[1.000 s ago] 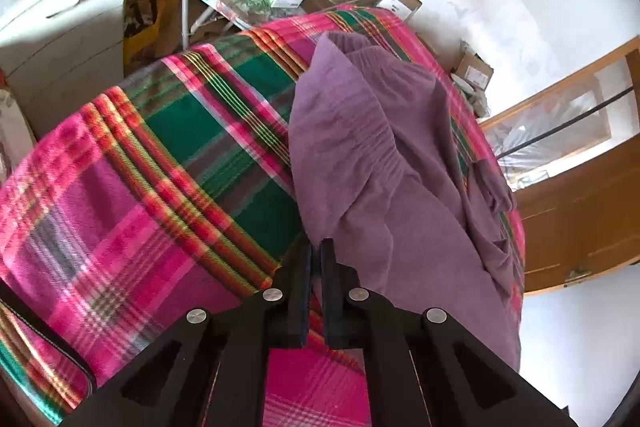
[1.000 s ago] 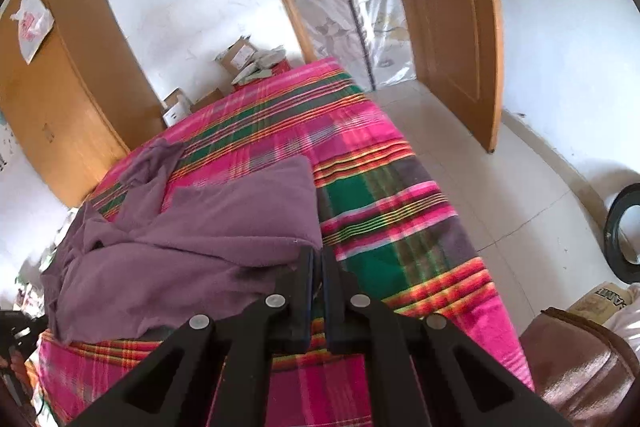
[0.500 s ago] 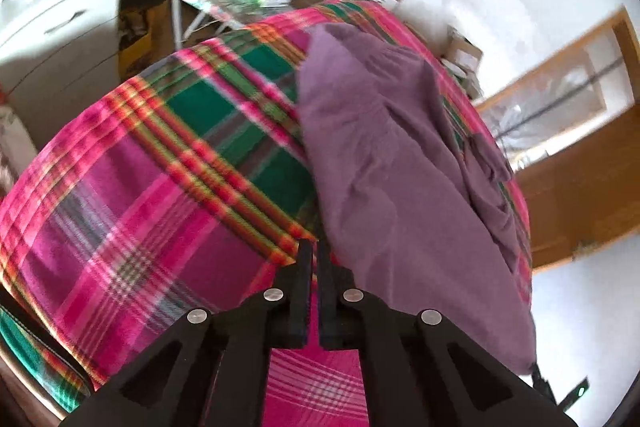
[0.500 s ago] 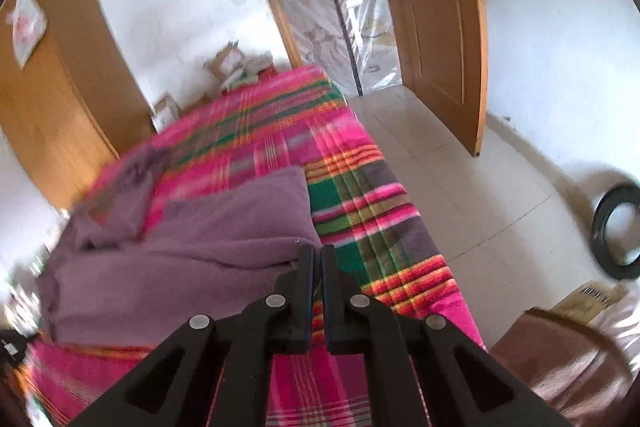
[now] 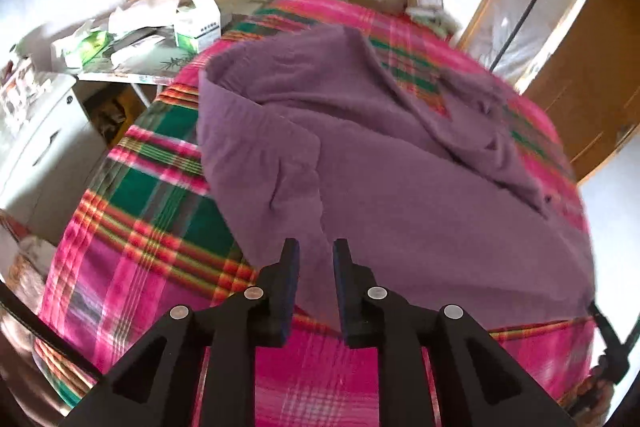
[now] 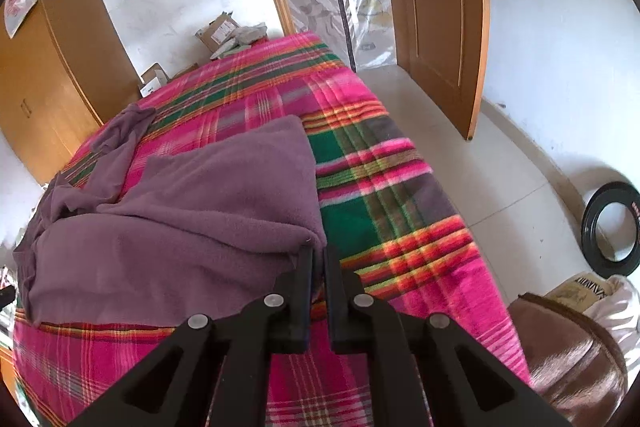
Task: Fold clothes
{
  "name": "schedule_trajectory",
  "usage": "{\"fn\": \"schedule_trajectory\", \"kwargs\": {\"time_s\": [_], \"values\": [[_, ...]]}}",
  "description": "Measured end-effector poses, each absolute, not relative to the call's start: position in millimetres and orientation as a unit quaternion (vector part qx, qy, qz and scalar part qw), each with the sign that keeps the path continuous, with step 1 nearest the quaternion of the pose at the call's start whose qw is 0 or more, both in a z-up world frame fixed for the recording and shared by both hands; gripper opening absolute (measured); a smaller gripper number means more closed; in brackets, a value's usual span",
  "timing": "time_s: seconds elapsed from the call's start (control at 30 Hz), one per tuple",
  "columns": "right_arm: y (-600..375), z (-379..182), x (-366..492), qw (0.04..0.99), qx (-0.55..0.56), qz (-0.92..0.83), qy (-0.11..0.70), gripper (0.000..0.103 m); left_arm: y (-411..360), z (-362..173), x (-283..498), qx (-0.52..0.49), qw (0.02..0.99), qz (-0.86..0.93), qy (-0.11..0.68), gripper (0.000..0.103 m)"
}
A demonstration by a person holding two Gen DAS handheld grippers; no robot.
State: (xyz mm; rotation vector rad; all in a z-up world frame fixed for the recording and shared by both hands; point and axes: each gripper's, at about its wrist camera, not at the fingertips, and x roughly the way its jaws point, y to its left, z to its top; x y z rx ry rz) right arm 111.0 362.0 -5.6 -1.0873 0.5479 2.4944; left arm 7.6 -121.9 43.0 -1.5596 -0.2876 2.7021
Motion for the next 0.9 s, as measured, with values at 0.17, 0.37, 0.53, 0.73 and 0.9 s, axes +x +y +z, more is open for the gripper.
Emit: {"fn": "schedule_trajectory", "kwargs": {"time_s": [0.17,0.37,0.53,0.73,0.9], "values": [[362,-6,110,0.185,-0.387,0.883,0.189,0.007,-114,32,-8,-0.514,-0.022,0.856,-0.053,0.018],[362,-7,106,0.186,-0.39,0.882,0.188,0.007,-110,30,-15,-0.517,-0.038,0.854,-0.038,0.02],[362,-7,104,0.186,-0.39,0.882,0.189,0.008,-99,29,-26,-0.515,-0.041,0.856,-0.026,0.02],[344,12,116,0.217,-0.384,0.888,0.128,0.023,-100,21,-33,-0.537,-0.064,0.841,-0.01,0.02],[313,43,137,0.254,-0.326,0.908,0.062,0.026,-119,24,-21,-0.521,-0.073,0.849,-0.044,0.014]]}}
